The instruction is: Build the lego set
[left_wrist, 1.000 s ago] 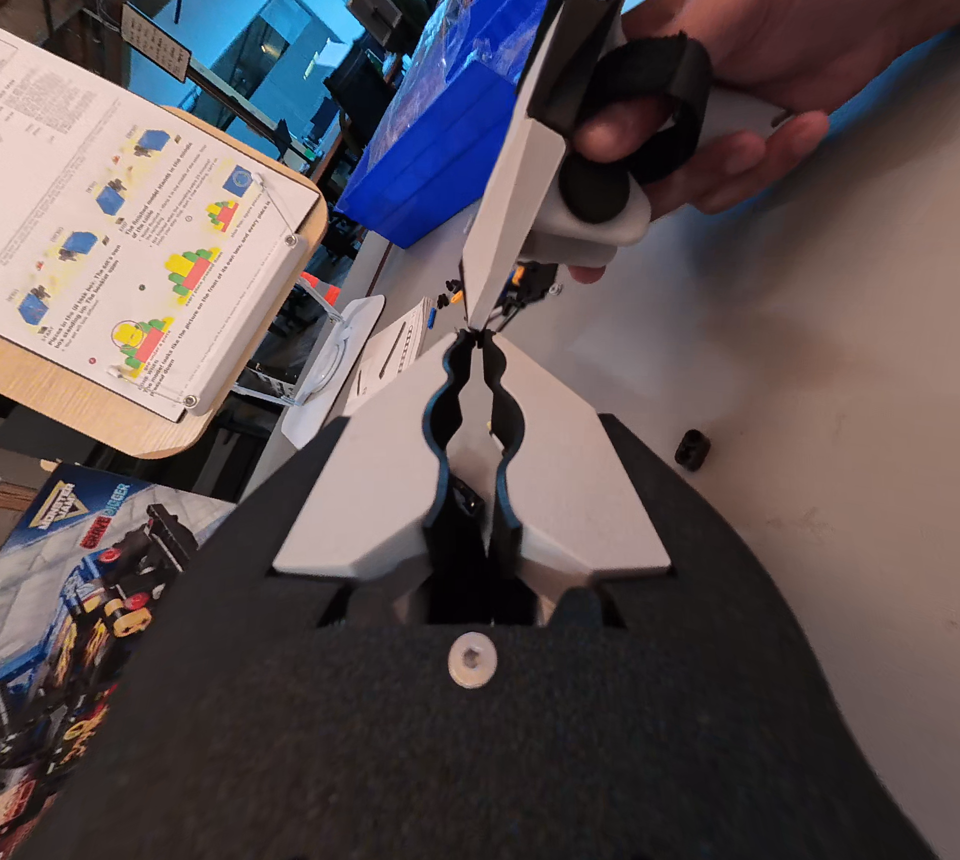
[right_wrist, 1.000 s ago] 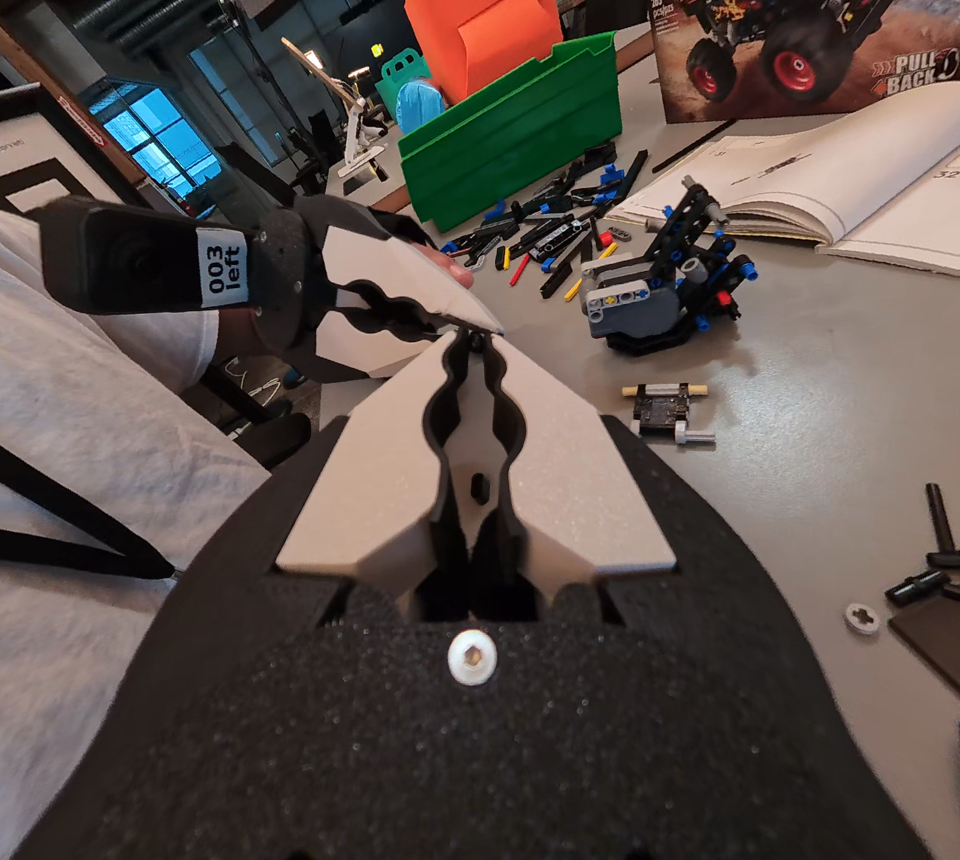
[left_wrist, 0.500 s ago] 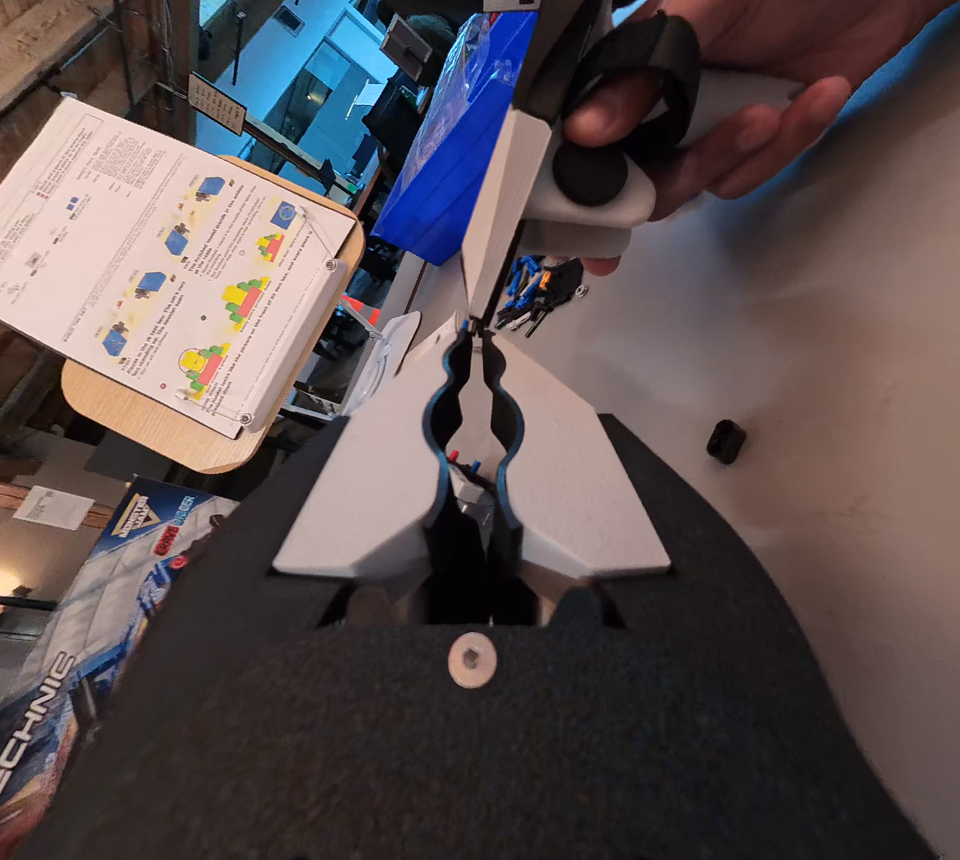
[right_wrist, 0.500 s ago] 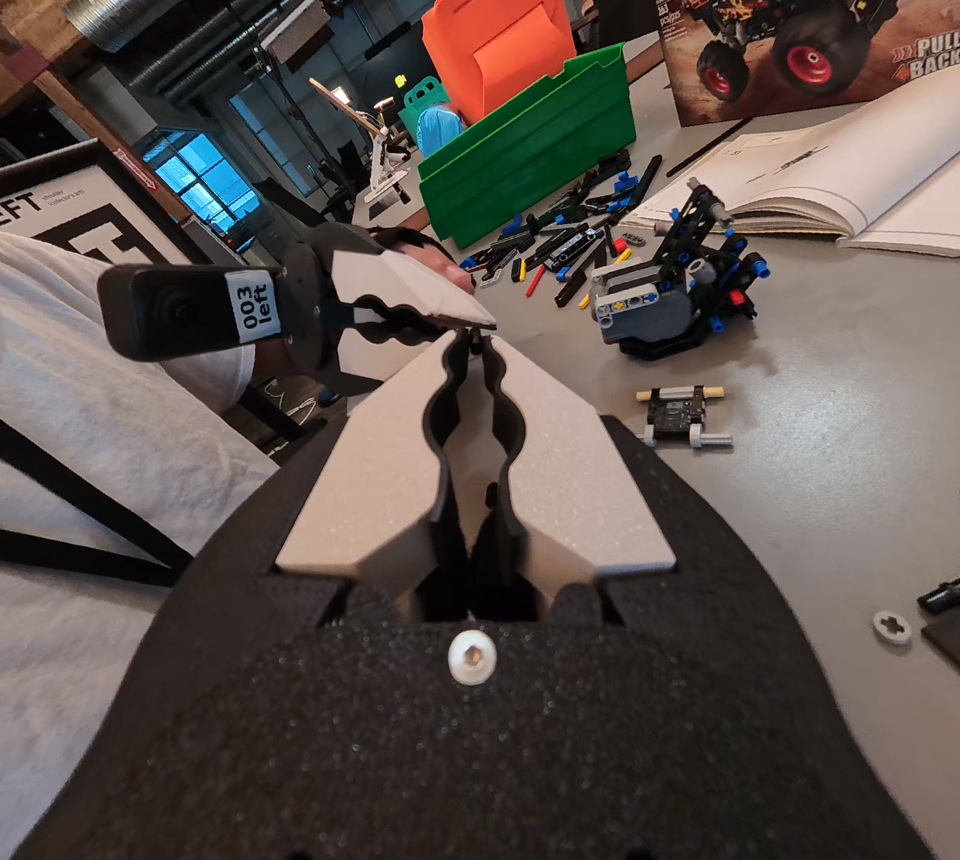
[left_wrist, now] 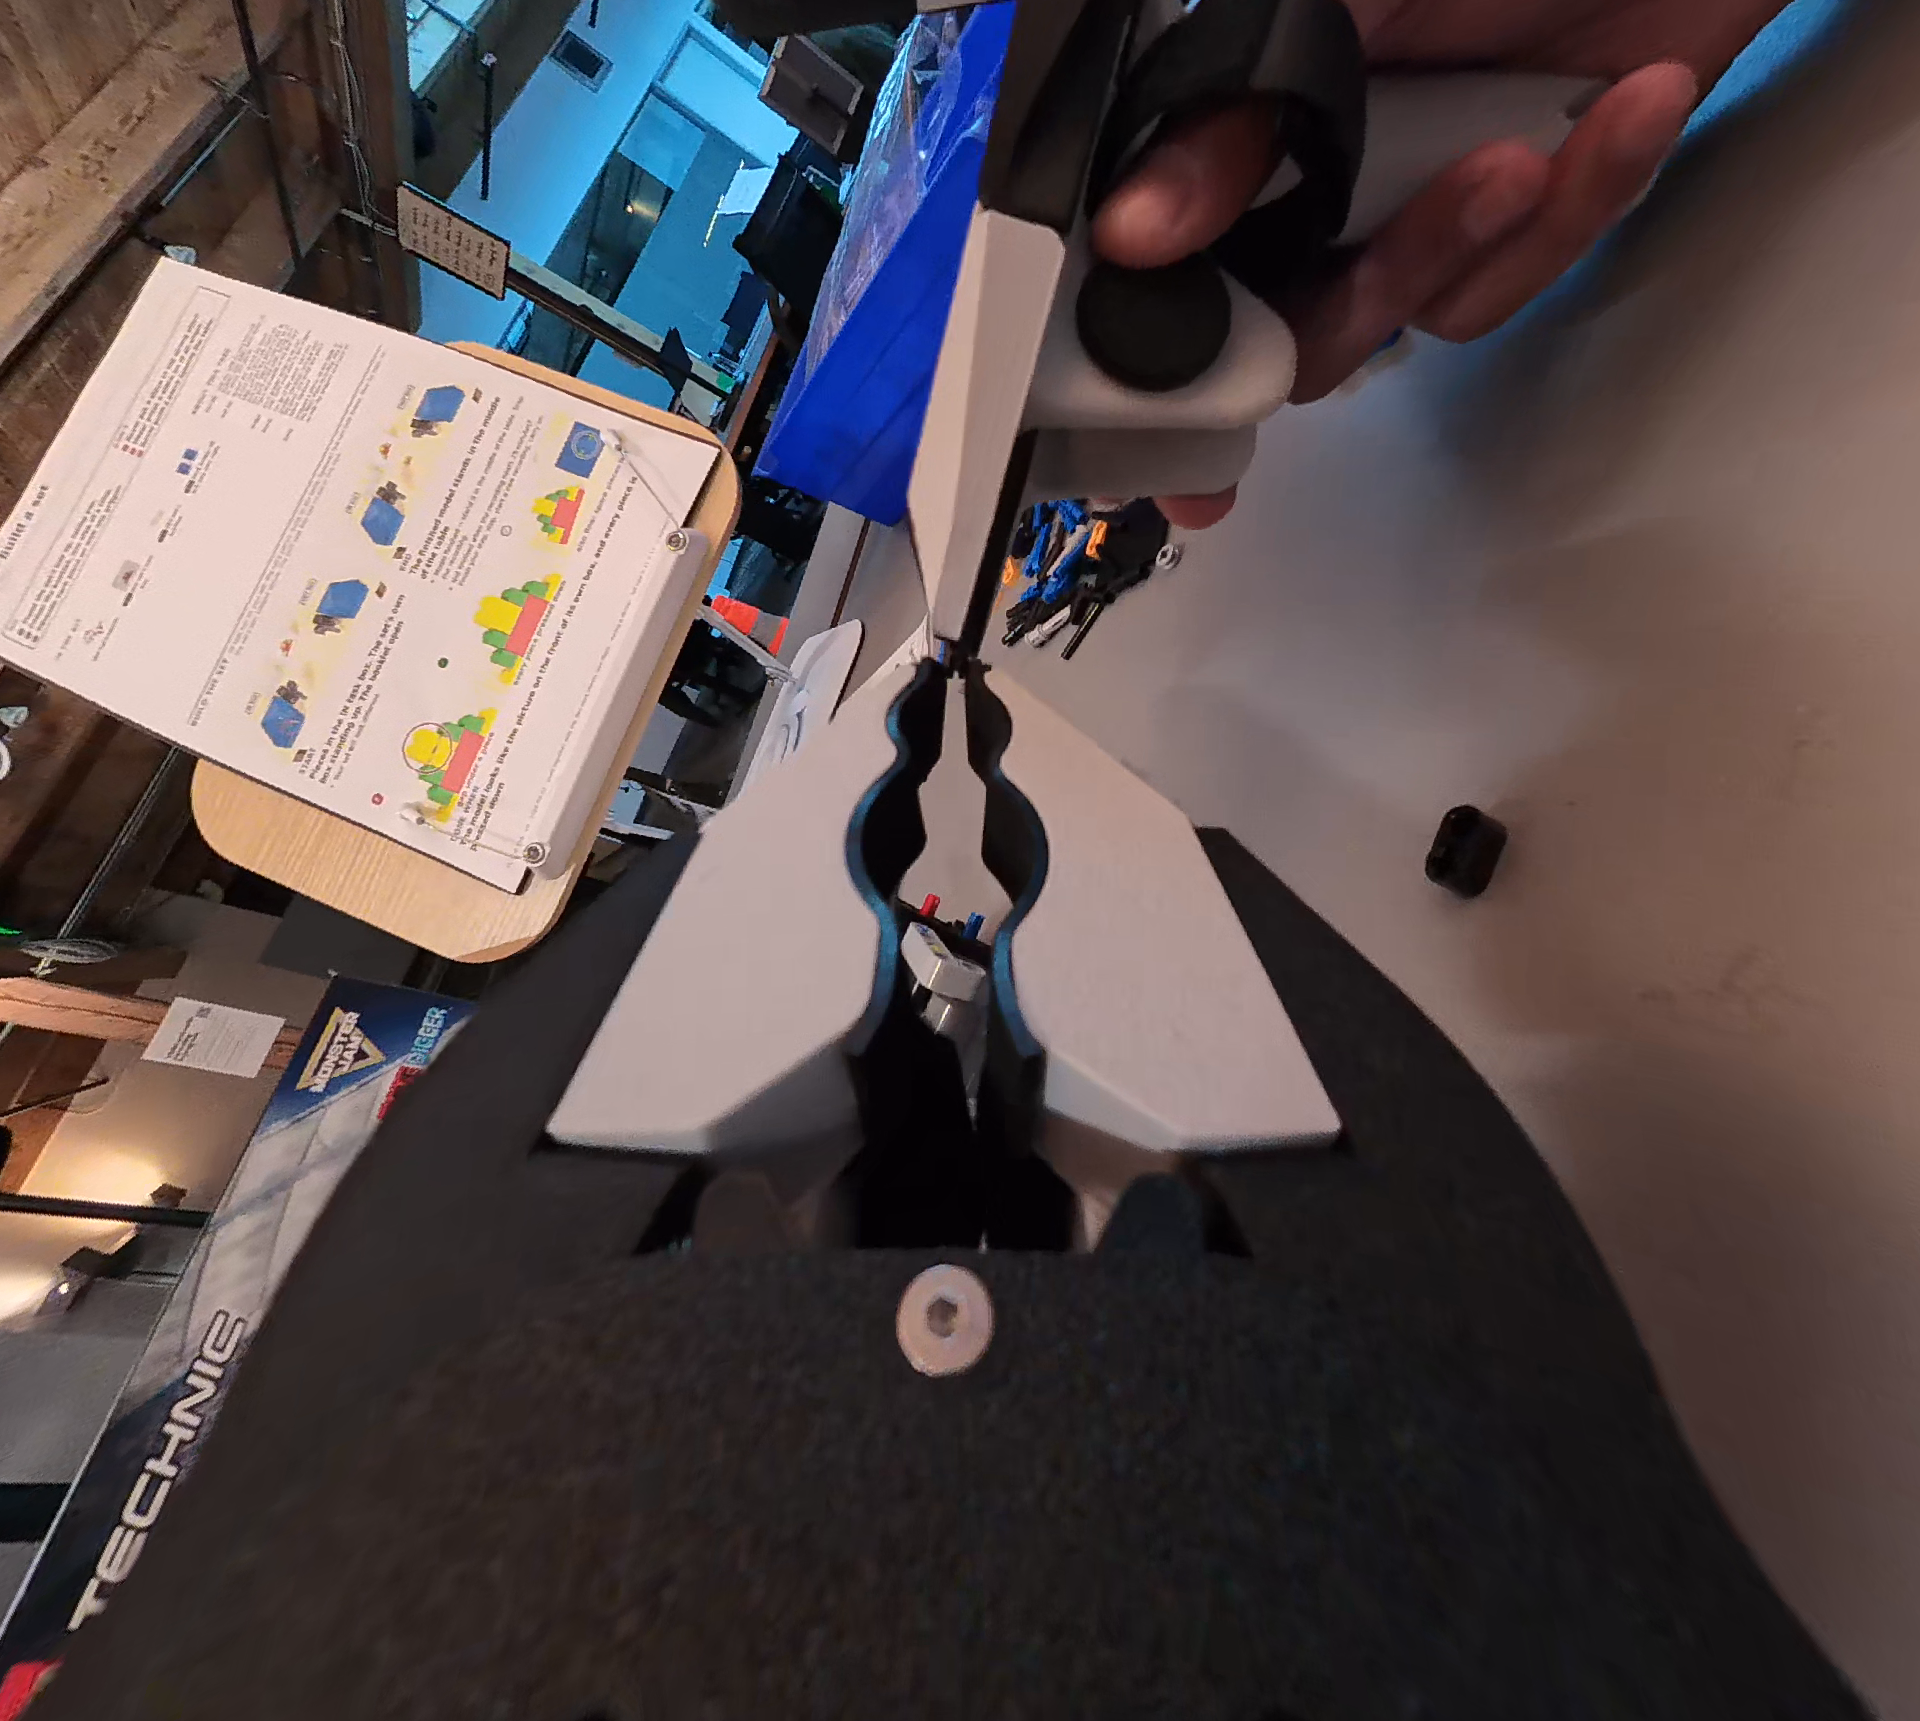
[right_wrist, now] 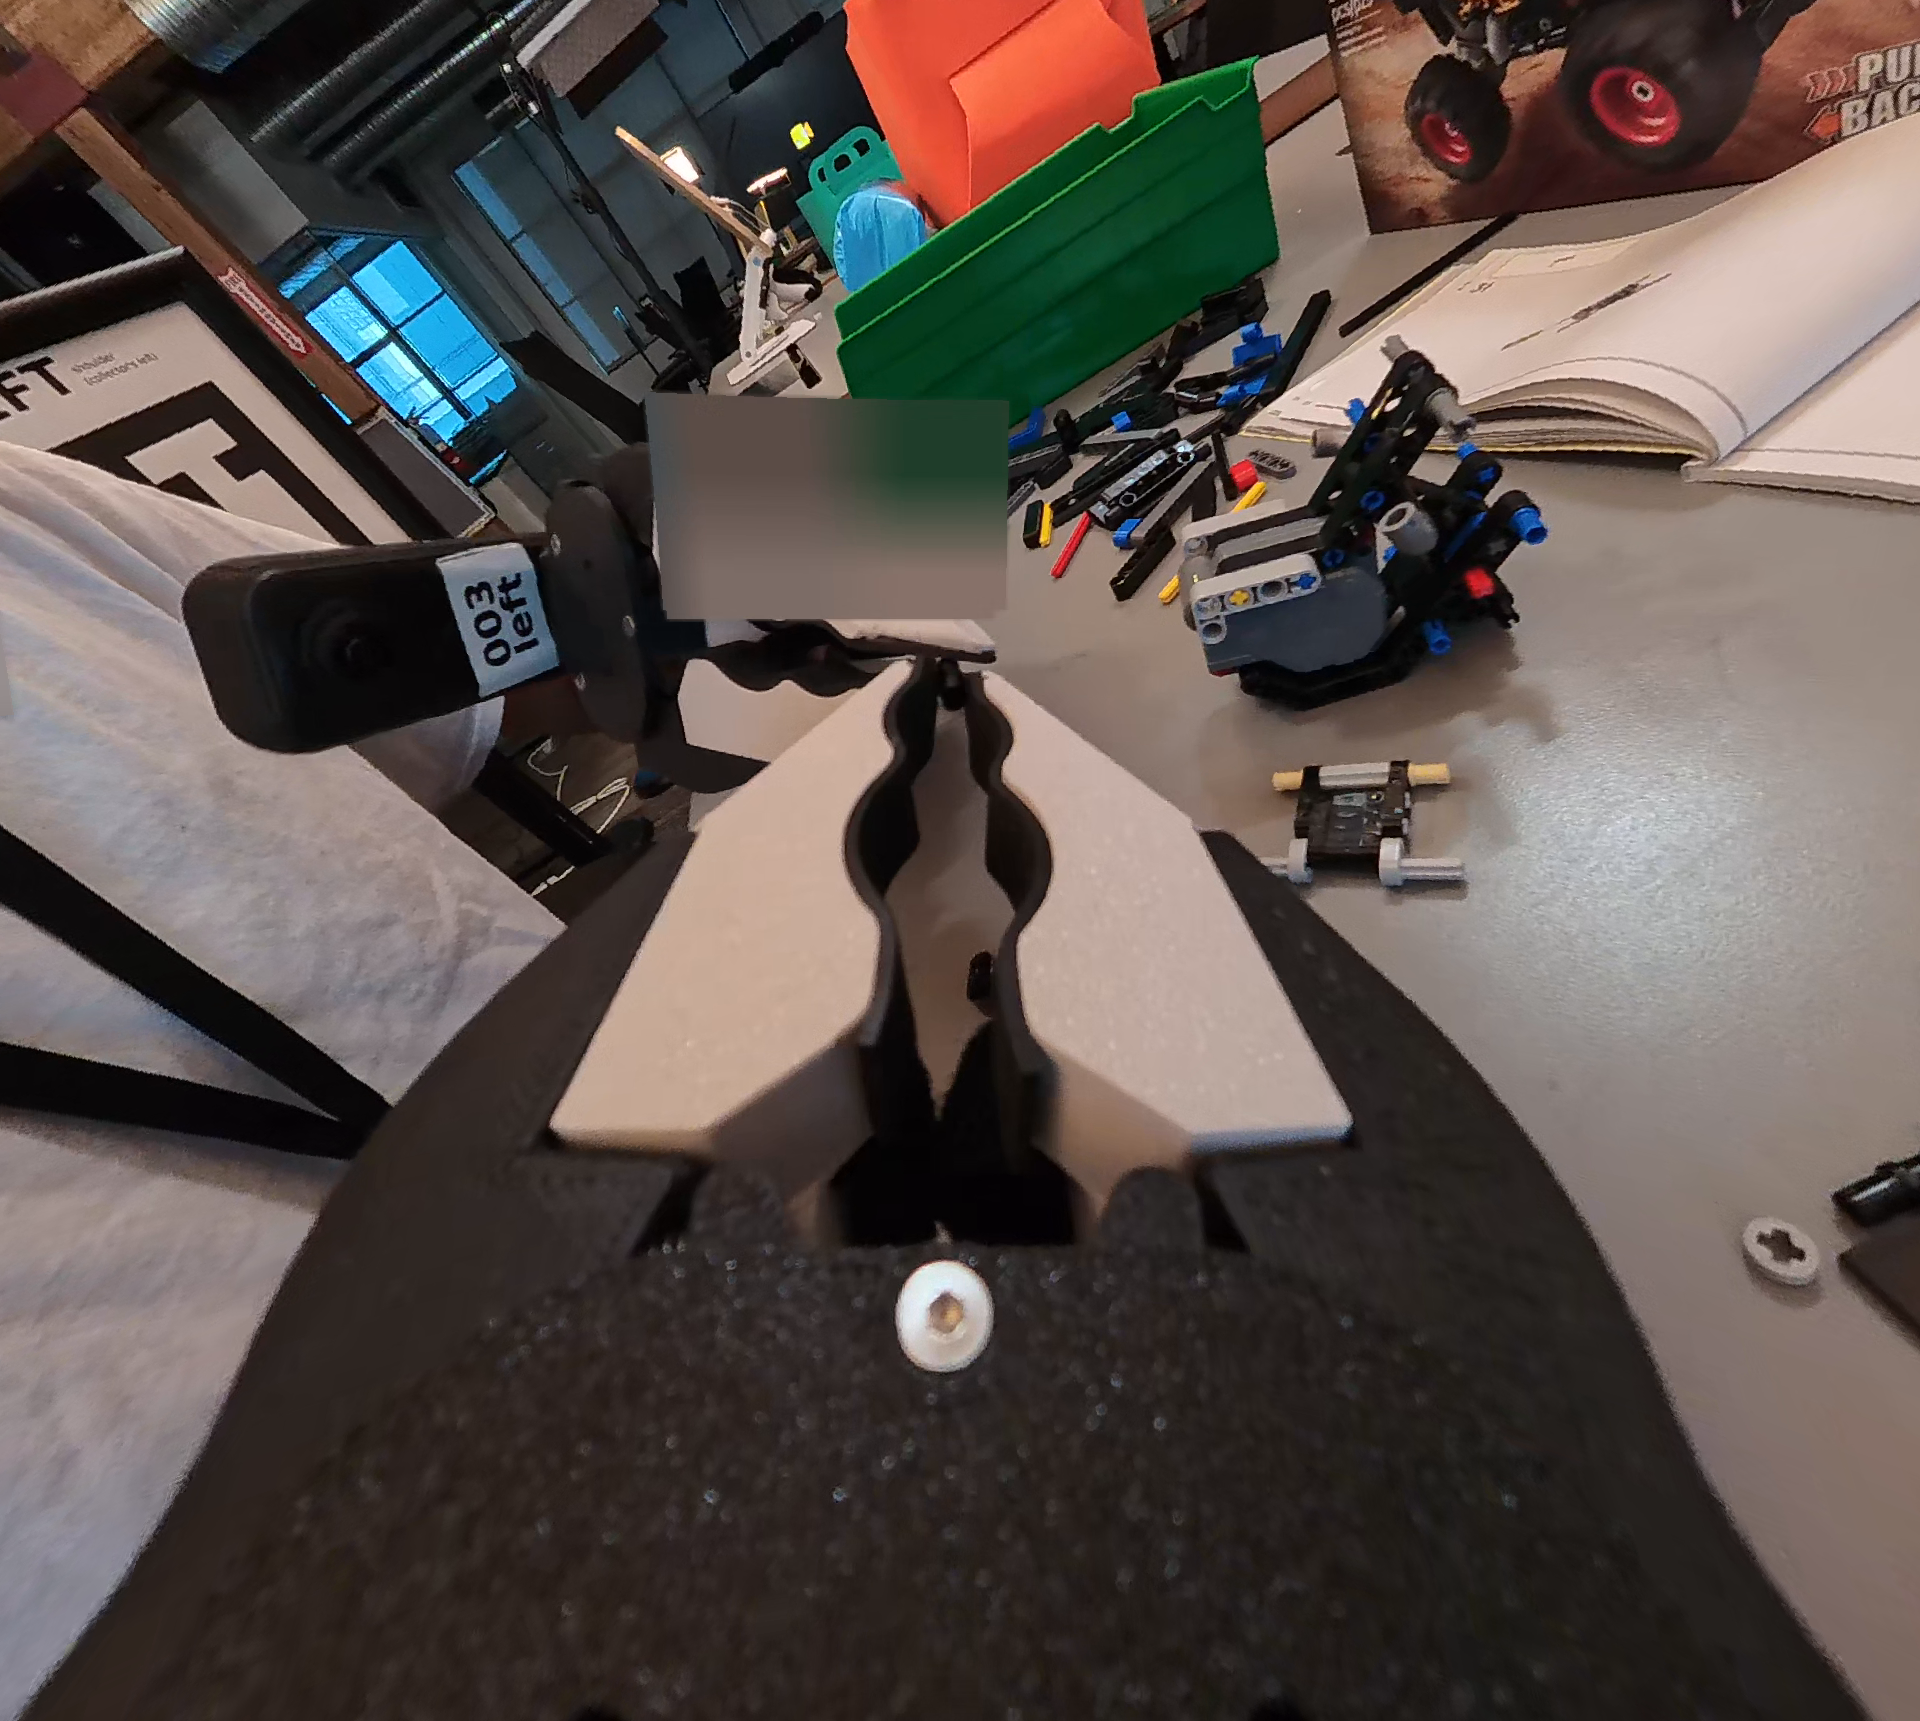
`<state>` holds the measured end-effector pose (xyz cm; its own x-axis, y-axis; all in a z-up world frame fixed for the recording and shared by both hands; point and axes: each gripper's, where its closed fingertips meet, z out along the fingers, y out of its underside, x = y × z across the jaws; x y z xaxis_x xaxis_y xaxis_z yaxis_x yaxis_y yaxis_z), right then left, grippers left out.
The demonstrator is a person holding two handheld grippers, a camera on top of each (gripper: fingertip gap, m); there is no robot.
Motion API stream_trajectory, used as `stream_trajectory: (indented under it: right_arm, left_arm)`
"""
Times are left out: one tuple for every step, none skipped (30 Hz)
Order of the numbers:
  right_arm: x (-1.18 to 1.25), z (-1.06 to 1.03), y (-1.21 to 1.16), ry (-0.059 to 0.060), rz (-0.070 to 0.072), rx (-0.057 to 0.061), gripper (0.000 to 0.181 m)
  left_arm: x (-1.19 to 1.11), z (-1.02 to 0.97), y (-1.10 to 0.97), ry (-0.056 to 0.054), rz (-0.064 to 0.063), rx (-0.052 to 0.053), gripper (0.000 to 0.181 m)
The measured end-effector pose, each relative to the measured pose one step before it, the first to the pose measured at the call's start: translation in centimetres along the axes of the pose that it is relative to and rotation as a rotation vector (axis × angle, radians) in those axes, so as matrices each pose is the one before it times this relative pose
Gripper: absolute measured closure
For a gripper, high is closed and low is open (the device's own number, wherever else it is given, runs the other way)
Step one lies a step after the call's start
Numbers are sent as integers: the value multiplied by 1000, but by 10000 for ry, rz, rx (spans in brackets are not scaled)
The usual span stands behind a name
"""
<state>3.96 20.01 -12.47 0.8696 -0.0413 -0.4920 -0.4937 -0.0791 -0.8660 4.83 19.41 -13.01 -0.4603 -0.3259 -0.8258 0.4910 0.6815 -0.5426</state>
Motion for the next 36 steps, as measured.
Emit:
stream_trajectory:
  right_arm:
    - [55, 25, -58, 28, 17, 48, 177]
    - [95, 24, 21, 42, 49, -13, 177]
    - [87, 6, 10, 28, 27, -10, 177]
    - [15, -8, -17, -4, 8, 2, 177]
    - [24, 2, -5, 23, -19, 5, 177]
    - [3, -16, -17, 16, -27, 22, 176]
    - [-12, -24, -5, -8, -8, 9, 176]
    - [-20, -16, 5, -13, 12, 4, 176]
    - [-5, -18, -25, -17, 19, 15, 176]
    - [-10, -17, -4, -16, 15, 3, 176]
    - [-55, -29, -43, -31, 0, 31, 176]
    - [-48, -6, -13, -33, 15, 6, 176]
    - [14, 16, 18, 3, 23, -9, 176]
    - [-9, 43, 55, -7, -3, -26, 176]
    - [-78, 37, 12, -29, -5, -2, 176]
    - [-2, 25, -2, 18, -19, 9, 175]
    - [22, 16, 0, 29, -26, -3, 176]
    - [-3, 33, 49, 13, -21, -24, 176]
    - [9, 45, 70, 11, 7, -38, 176]
    - [39, 6, 13, 27, 1, 7, 176]
    - [-6, 11, -3, 10, -3, 3, 176]
    - [26, -6, 20, 20, -4, -21, 176]
    - [33, 4, 14, 23, -30, -20, 177]
    - [-20, -1, 14, 3, -17, -13, 177]
    - [-21, -27, 16, 19, -63, -41, 177]
    - [3, -13, -15, 107, -195, -18, 177]
    - [-63, -3, -20, 51, -159, 18, 177]
    - [-86, -39, 34, -53, -26, -36, 177]
    - [-5, -21, 86, -38, 25, -63, 177]
    - [176, -33, 149, 105, -4, -69, 177]
    - [263, -164, 81, 192, -103, -15, 177]
    - [112, -294, 14, 110, -99, 22, 177]
    - [52, -377, -6, 58, -9, 37, 177]
    - [101, -371, 1, 63, 11, 61, 177]
    - [102, -337, 49, 22, 55, 73, 177]
    - [119, -245, 69, -26, 161, 63, 177]
  left_arm:
    - [-35, 15, 42, 18, -106, -23, 179]
    - [26, 60, 107, 55, -152, -75, 179]
    - [22, 47, 73, 38, -123, -50, 179]
    - [13, 22, 15, 7, -55, -6, 179]
    - [-8, 13, 20, -26, -22, -22, 179]
    - [-3, 3, -22, -17, -23, -2, 179]
    - [46, 5, -26, 28, -25, 19, 179]
    - [-17, -16, -11, 9, -30, 14, 179]
    - [-65, 1, 17, -21, -44, -10, 179]
    - [-43, -12, 5, 3, -36, 9, 179]
    - [-55, -21, -33, -17, -31, 35, 179]
    - [-28, -1, 14, 7, -17, 2, 179]
    - [39, 13, 39, 33, -5, -23, 179]
    - [-5, -13, -39, -11, 2, 23, 179]
    - [-7, -8, -35, -18, 0, 11, 179]
    - [49, 16, -26, 22, 3, -3, 179]
    - [58, 7, -6, 15, 10, -3, 179]
    - [24, 14, 6, -7, 14, -14, 179]
    - [54, 10, 17, 23, 6, -18, 179]
    - [16, -3, 11, 0, 13, -7, 179]
    - [-8, -9, -7, -9, -5, 7, 179]
    - [19, 10, 17, 20, -37, -20, 179]
    - [14, 7, 12, 15, -23, -15, 179]
    - [3, -5, -10, -7, -10, 4, 179]
    - [36, -13, -35, 1, -4, 12, 179]
    - [4, -5, -25, -15, 7, 3, 179]
    - [-17, -22, -59, -16, -8, 26, 179]
    - [45, -69, -80, 57, -56, 80, 179]
    - [146, -56, -12, 200, -180, 77, 179]
    - [238, -37, 195, 388, -296, 11, 179]
    - [556, -74, 316, 768, -338, -7, 181]
    - [885, -72, 834, 1185, -553, -359, 181]
    - [1185, -154, 744, 1490, -859, -322, 181]
    - [1604, -360, 283, 1701, -908, 1, 181]
    - [1237, -328, 97, 1249, -633, 107, 179]
    - [585, -152, 115, 561, -141, 35, 178]
